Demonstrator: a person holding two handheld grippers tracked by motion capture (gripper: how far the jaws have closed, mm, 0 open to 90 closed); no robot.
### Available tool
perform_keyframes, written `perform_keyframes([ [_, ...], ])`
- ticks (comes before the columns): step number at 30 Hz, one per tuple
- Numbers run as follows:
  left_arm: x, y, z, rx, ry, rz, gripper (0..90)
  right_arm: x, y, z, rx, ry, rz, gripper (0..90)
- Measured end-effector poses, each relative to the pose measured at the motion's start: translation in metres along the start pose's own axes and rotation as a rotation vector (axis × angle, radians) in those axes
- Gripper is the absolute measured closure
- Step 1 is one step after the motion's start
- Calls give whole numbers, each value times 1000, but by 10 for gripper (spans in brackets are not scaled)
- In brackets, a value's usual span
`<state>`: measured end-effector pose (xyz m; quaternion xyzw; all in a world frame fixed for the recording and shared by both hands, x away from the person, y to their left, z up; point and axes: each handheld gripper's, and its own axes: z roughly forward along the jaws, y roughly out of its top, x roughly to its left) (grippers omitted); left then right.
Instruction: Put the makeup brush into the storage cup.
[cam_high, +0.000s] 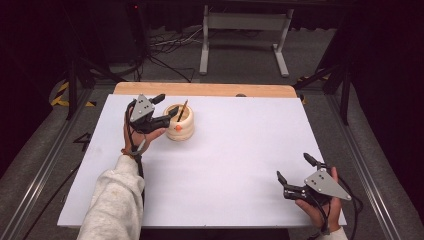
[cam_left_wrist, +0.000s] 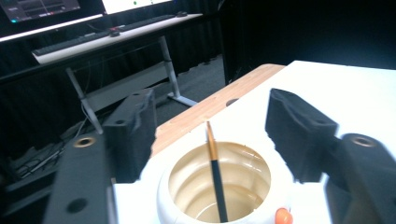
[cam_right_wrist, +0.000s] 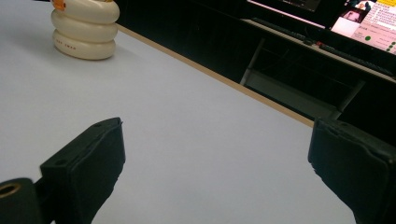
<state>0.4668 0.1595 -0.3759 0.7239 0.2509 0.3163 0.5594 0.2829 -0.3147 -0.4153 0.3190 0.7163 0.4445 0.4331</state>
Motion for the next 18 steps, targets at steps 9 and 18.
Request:
perform_keyframes([
  [9,-2,7,-13,26,24,7,89,1,0,-1,3,0,-1,45],
  [18,-3,7,-24,27,-16,13,28,2,0,0,2,5,-1,46],
])
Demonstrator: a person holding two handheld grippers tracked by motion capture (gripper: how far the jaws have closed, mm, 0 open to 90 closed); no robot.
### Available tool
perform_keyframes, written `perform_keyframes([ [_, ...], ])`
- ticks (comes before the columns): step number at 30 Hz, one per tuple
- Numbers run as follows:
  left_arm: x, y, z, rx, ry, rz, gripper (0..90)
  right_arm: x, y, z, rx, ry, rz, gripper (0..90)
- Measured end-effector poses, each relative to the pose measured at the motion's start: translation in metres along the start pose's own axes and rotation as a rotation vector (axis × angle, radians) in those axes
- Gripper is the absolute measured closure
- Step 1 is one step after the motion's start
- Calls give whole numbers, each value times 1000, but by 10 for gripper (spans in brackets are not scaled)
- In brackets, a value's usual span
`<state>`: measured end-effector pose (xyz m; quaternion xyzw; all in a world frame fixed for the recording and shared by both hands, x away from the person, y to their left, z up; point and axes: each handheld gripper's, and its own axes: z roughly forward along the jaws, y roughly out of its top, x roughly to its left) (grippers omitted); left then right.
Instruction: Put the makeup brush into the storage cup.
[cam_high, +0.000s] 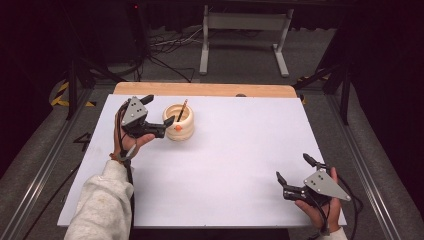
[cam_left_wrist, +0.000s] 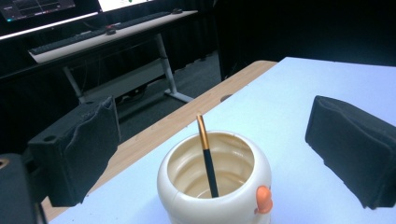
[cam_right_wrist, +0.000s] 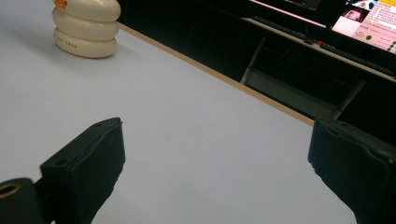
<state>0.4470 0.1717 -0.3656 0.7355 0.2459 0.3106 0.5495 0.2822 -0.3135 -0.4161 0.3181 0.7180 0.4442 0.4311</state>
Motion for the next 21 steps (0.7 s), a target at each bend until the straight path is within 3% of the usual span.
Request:
perform_keyframes([
  [6,-1,3,-8,-8,15,1,19,0,0,0,0,2,-1,46],
  [9,-4,3,-13,-17,34,22,22,0,0,0,1,2,-1,46],
  [21,-14,4,-28,-18,20,56,19,1,0,0,2,1,-4,47],
])
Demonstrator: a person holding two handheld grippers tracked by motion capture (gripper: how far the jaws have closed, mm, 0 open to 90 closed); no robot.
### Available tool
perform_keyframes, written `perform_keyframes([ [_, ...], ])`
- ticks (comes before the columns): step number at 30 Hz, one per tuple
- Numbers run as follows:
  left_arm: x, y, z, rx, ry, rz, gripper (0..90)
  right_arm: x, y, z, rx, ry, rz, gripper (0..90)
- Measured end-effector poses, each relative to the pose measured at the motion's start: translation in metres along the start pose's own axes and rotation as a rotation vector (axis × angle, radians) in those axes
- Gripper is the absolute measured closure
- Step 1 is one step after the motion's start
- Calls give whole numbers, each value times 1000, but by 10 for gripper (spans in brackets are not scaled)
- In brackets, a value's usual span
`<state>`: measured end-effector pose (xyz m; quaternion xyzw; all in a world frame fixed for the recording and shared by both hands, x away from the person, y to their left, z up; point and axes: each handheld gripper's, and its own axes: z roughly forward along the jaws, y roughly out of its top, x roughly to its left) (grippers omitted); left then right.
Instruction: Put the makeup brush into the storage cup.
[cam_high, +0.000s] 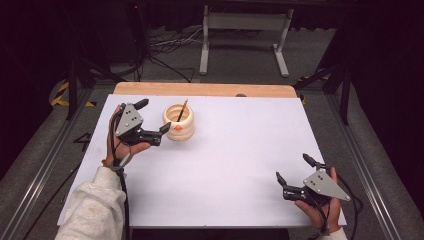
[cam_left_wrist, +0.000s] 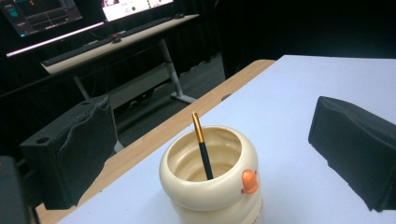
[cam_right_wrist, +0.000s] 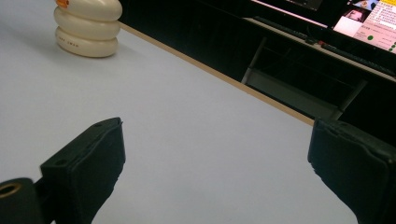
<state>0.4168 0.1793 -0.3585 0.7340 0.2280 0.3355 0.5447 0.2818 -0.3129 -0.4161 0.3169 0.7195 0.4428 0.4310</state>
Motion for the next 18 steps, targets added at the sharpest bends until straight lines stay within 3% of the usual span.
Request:
perform_keyframes([
  [8,-7,5,-13,-1,-2,41,18,1,0,0,0,-1,-4,47],
  [10,-9,4,-16,-7,-8,35,19,1,0,0,0,0,-4,47],
  [18,-15,0,-26,26,-12,64,18,1,0,1,7,3,-9,47],
])
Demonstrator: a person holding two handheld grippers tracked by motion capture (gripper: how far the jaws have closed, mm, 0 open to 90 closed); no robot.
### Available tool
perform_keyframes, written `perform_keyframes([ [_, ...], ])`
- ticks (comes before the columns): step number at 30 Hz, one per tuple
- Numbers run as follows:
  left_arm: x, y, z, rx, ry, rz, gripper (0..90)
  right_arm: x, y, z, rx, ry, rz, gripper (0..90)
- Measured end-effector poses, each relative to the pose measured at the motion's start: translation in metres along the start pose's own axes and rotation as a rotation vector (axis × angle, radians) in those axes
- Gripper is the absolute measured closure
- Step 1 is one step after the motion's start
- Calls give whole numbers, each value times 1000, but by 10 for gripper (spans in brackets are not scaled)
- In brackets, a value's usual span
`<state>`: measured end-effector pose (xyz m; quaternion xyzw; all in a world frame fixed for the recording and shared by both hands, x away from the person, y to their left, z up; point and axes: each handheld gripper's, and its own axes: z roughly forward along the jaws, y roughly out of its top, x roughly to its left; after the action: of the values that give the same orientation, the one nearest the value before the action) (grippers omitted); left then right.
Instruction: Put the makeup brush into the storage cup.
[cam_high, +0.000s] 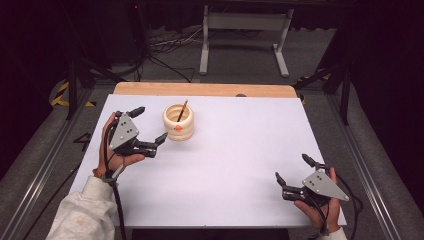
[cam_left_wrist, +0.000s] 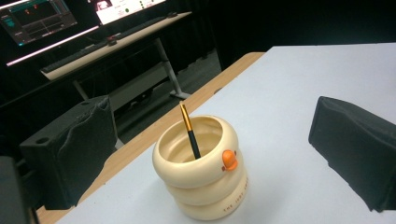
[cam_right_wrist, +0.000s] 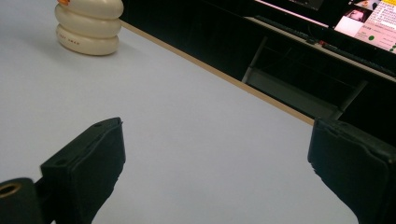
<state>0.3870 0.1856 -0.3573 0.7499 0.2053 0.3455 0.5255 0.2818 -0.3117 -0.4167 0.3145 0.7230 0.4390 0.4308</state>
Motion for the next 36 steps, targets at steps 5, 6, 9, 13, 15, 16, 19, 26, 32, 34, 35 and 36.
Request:
perform_keyframes([
  [5,-4,-1,-4,1,-1,16,24,0,0,0,0,2,-1,46],
  [6,-6,-1,-5,1,-7,21,24,0,0,0,1,0,-2,47],
  [9,-10,-4,-6,26,-8,36,23,1,0,0,2,0,-5,46],
  [13,-13,-10,-6,41,-18,26,17,1,0,0,2,-1,-7,46],
  [15,-15,-14,-6,48,-18,29,17,1,0,0,2,0,-6,46],
  [16,-15,-15,-7,46,-23,28,17,1,0,0,2,-1,-6,46],
  [19,-18,-19,-9,40,-20,22,18,1,0,0,4,-1,-7,46],
  [26,-23,-26,-12,55,-30,35,22,1,0,1,4,0,-9,46],
  [32,-27,-30,-16,71,-38,50,25,1,0,0,4,-5,-8,45],
  [34,-27,-32,-17,69,-45,48,23,1,0,0,4,-2,-6,45],
  [35,-28,-33,-18,76,-40,48,23,1,0,0,4,-3,-9,45],
  [36,-28,-34,-19,78,-38,52,23,2,0,0,4,-3,-9,45],
])
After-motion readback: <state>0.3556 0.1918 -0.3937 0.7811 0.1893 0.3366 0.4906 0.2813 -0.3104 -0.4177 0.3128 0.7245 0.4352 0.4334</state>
